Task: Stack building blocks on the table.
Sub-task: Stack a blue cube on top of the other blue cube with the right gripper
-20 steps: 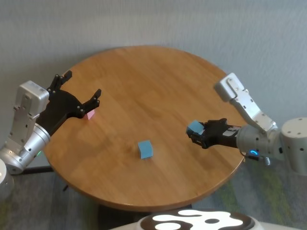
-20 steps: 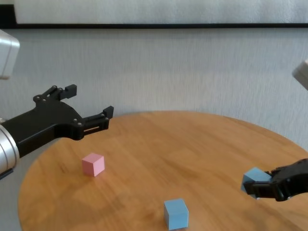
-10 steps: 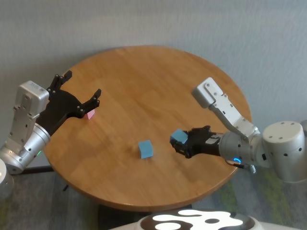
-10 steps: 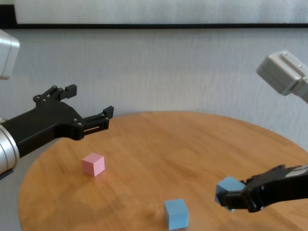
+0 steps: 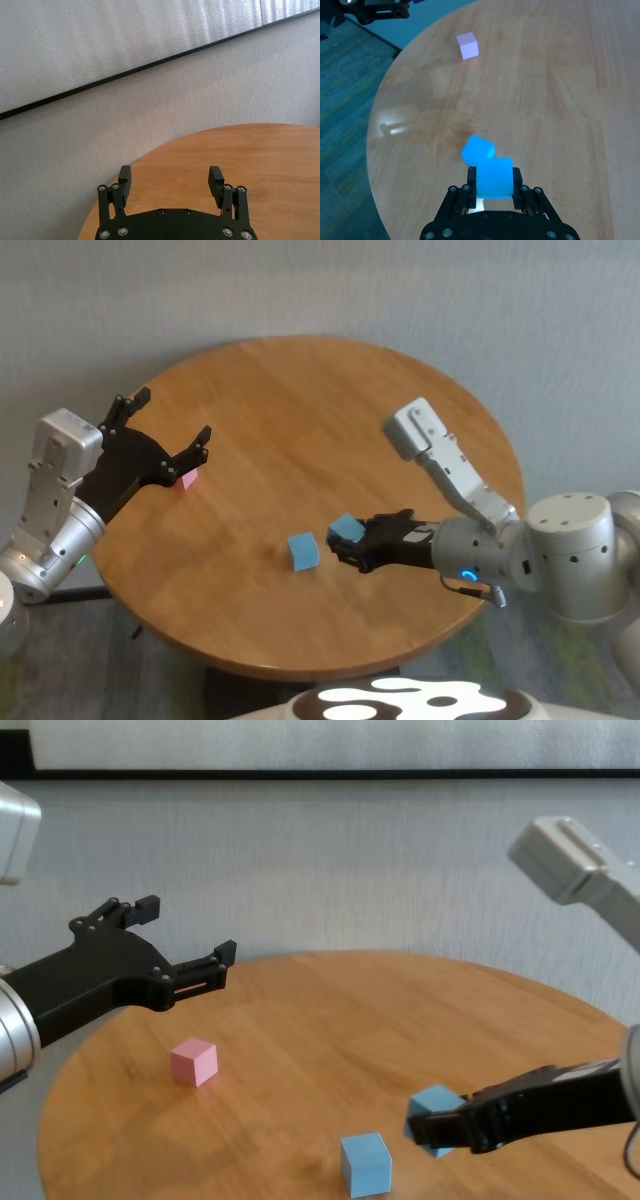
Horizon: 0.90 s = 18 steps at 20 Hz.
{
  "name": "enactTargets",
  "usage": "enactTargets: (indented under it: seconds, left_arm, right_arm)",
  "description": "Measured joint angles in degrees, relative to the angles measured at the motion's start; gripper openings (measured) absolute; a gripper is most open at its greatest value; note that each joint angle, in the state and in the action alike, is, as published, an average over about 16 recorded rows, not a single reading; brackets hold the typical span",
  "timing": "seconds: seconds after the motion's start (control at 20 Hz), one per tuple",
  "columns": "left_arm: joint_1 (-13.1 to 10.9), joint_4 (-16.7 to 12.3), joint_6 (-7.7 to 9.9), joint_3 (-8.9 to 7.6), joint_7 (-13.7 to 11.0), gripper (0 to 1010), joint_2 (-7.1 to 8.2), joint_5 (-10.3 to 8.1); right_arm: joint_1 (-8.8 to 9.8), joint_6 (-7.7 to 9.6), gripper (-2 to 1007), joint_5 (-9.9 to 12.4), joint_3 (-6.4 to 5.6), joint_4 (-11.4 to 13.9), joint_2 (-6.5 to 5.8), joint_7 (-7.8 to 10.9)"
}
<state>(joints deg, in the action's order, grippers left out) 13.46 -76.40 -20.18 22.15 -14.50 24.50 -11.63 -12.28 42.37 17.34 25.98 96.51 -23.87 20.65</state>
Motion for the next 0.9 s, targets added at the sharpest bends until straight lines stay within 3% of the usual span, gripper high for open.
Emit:
enactTargets:
  seconds: [0.6,0.9]
  left_arm:
    - [0.0,0.0,0.0,0.0,0.0,1000,0.0,0.0]
    - [0.0,0.0,0.0,0.0,0.0,1000,0.0,0.0]
  right_arm:
    - [-2.08,-3.82,358,-2.1,2.96,-3.9,2.45,1.35]
    - [-3.03,-4.36,358,-3.2,4.08,-5.3,3.38,1.67]
